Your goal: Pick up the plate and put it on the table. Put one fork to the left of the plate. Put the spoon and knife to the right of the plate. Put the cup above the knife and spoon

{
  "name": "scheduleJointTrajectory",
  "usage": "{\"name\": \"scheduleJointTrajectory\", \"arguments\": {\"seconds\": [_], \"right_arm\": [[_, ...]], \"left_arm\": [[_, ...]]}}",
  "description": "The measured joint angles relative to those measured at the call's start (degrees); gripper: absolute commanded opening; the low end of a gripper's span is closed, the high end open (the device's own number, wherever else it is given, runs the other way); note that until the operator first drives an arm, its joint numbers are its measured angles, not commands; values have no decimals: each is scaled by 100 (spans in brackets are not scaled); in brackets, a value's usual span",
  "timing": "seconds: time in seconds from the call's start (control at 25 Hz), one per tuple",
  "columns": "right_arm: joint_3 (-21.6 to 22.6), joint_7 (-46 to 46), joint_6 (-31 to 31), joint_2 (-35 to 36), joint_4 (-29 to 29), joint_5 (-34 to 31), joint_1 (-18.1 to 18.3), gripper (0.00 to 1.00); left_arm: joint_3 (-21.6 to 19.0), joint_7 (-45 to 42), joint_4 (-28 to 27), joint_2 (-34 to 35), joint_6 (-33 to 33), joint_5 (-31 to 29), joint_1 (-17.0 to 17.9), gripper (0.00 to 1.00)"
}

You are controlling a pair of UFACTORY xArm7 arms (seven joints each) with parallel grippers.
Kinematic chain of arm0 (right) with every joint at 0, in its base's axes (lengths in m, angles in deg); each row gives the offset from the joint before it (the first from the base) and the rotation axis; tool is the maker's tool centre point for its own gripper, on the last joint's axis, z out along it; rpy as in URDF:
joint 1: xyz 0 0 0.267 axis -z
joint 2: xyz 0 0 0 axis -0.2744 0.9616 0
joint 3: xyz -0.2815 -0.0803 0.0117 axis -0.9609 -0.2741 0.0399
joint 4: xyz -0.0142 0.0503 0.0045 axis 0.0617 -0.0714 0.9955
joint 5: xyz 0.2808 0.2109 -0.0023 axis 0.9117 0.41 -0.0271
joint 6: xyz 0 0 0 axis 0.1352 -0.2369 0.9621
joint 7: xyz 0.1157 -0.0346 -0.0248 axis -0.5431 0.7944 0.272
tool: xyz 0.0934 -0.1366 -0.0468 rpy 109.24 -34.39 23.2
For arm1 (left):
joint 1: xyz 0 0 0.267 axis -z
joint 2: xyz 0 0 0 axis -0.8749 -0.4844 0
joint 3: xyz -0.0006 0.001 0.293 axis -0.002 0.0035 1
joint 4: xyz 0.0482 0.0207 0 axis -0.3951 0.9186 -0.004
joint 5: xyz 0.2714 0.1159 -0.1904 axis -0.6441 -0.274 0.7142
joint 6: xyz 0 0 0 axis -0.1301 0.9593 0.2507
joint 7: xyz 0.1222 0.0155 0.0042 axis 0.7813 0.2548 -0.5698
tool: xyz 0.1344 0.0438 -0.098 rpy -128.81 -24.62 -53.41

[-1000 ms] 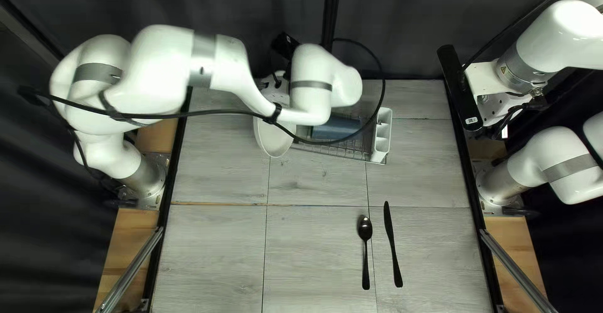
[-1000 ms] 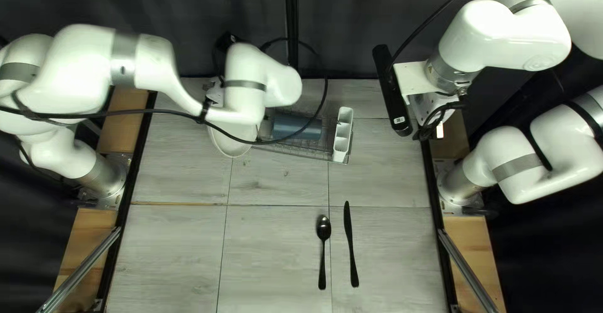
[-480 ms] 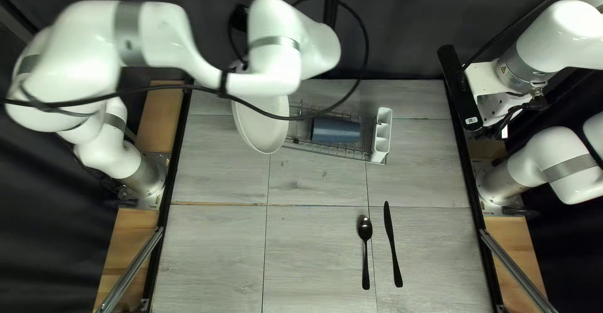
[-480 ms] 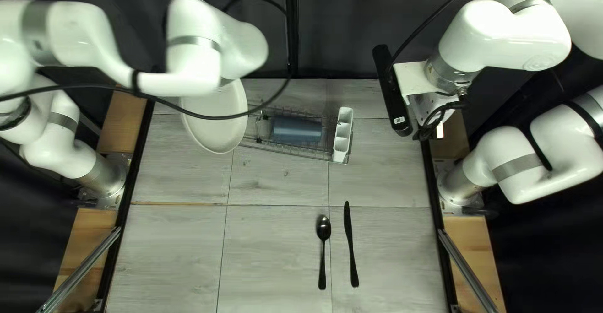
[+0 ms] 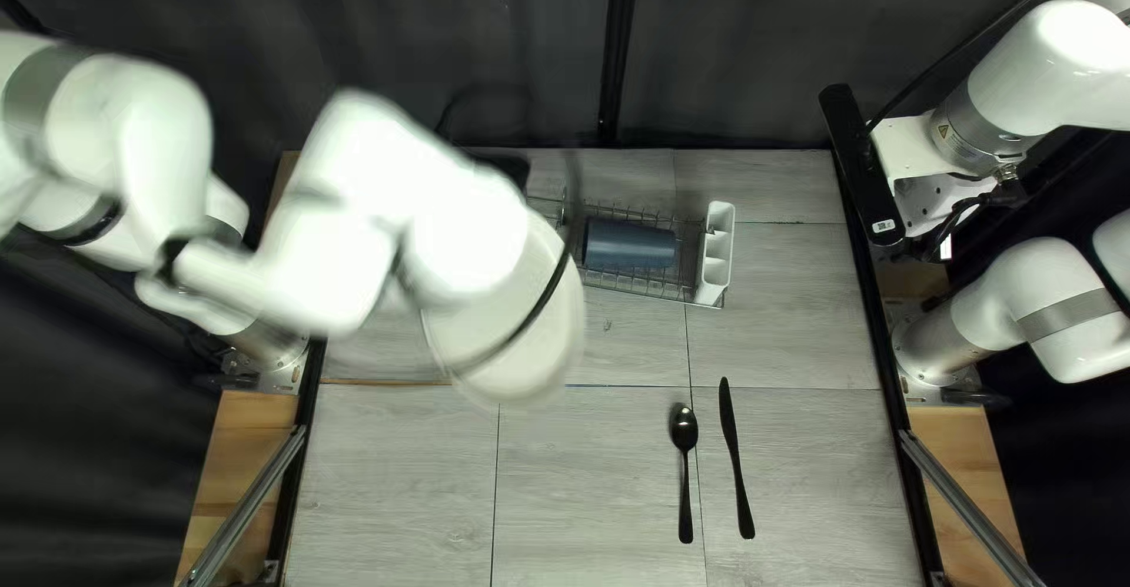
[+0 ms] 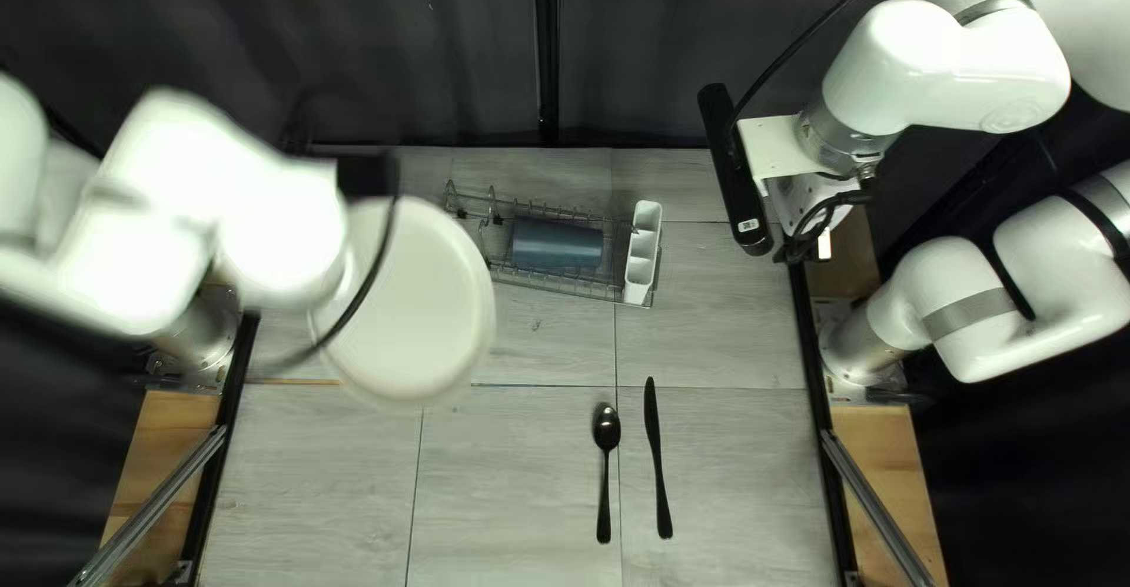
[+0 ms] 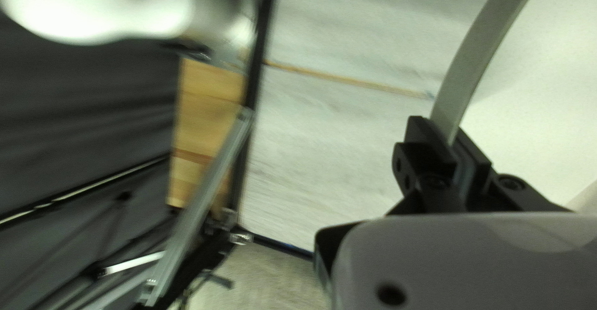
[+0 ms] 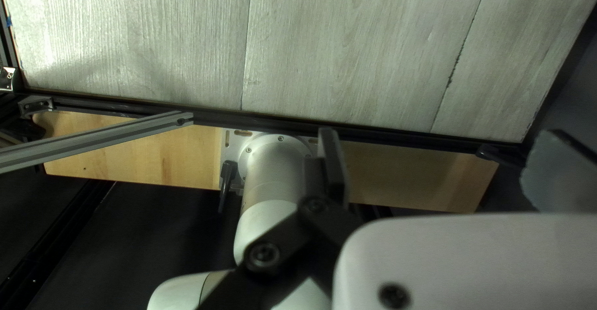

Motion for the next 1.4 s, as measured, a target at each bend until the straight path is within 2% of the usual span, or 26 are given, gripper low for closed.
{"name": "scheduleJointTrajectory", "arguments": {"seconds": [0.24, 0.52, 0.76, 1.08, 1.4], "right_arm": [[0, 0, 0, 0, 0, 0, 0, 100], [0, 0, 0, 0, 0, 0, 0, 100], [0, 0, 0, 0, 0, 0, 0, 100], [0, 0, 0, 0, 0, 0, 0, 100], [0, 0, 0, 0, 0, 0, 0, 100]], "left_arm": [[-511, -805, 245, -543, -1026, -589, 464, 0], [-689, -1348, 1087, -704, -2443, -1028, 670, 0], [-583, -1493, 1925, -539, -3390, -854, 563, 0], [-375, -1612, 3260, 77, -4652, -225, 447, 0], [-299, -1780, 3968, 85, -5761, 149, 430, 0]]}}
